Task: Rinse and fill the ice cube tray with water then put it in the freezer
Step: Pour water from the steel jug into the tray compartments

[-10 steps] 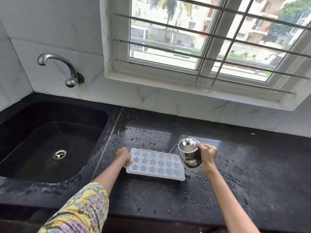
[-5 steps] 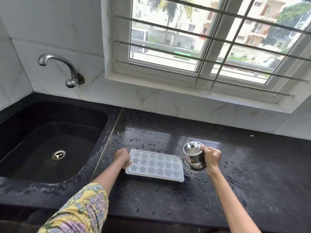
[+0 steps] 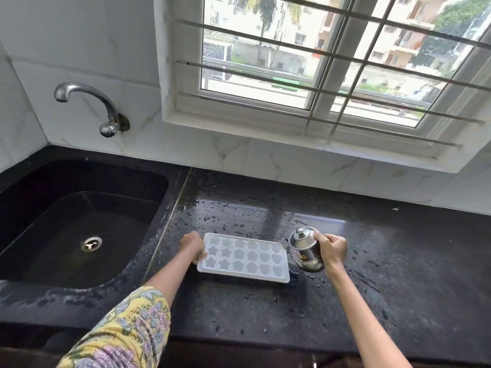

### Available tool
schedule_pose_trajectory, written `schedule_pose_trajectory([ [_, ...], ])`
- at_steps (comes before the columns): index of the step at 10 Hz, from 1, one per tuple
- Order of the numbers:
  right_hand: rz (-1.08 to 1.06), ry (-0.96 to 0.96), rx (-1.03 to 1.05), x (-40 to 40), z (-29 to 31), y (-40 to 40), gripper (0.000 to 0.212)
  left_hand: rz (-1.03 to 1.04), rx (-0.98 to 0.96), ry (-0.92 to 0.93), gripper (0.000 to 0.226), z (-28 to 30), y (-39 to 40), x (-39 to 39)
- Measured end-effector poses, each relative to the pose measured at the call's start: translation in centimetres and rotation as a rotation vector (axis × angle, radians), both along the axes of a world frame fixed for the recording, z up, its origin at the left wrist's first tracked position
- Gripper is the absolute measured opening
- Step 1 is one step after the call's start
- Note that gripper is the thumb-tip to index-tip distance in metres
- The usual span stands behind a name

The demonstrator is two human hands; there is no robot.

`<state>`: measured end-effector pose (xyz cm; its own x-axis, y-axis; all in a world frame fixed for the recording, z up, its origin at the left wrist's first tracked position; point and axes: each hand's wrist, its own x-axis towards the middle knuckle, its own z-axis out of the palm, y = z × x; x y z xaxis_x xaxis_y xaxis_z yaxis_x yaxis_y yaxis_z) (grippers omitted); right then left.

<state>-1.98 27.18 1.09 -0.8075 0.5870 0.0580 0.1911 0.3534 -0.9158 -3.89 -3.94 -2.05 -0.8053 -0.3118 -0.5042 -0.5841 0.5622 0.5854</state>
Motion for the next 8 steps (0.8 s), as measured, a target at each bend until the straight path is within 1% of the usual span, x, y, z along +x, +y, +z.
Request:
schedule_pose_trajectory([
  [1, 0.003, 0.002, 0.018, 0.2, 0.3, -0.1, 0.039, -0.067, -0.037, -0.005, 0.030, -0.5, -0.3, -0.4],
  [2, 0.010, 0.002, 0.026, 0.4, 0.6, -0.2, 0.037, -0.112, -0.100, -0.065, 0.027, -0.1, -0.1, -0.2],
  [3, 0.014, 0.014, 0.034, 0.6, 1.1, -0.3, 0.032, -0.129, -0.121, -0.064, 0.026, -0.1, 0.0, -0.3],
  [4, 0.017, 0.019, 0.040, 0.6, 1.5, -0.4, 0.029, -0.101, -0.105, -0.048, 0.025, -0.5, 0.1, -0.5],
  [5, 0.009, 0.020, 0.040, 0.6, 1.6, -0.4, 0.035, -0.056, -0.075, -0.063, 0.024, -0.5, -0.1, -0.6],
  [6, 0.018, 0.021, 0.046, 0.7, 1.7, -0.6, 0.035, -0.066, -0.079, -0.088, 0.025, -0.6, -0.1, -0.7],
  [7, 0.017, 0.016, 0.049, 0.8, 1.4, -0.6, 0.042, -0.030, -0.043, -0.099, 0.028, -0.9, -0.2, -0.8],
  [8, 0.007, 0.000, 0.058, 0.8, 1.2, -0.7, 0.045, -0.043, -0.023, -0.045, 0.029, -0.7, -0.2, -0.7],
])
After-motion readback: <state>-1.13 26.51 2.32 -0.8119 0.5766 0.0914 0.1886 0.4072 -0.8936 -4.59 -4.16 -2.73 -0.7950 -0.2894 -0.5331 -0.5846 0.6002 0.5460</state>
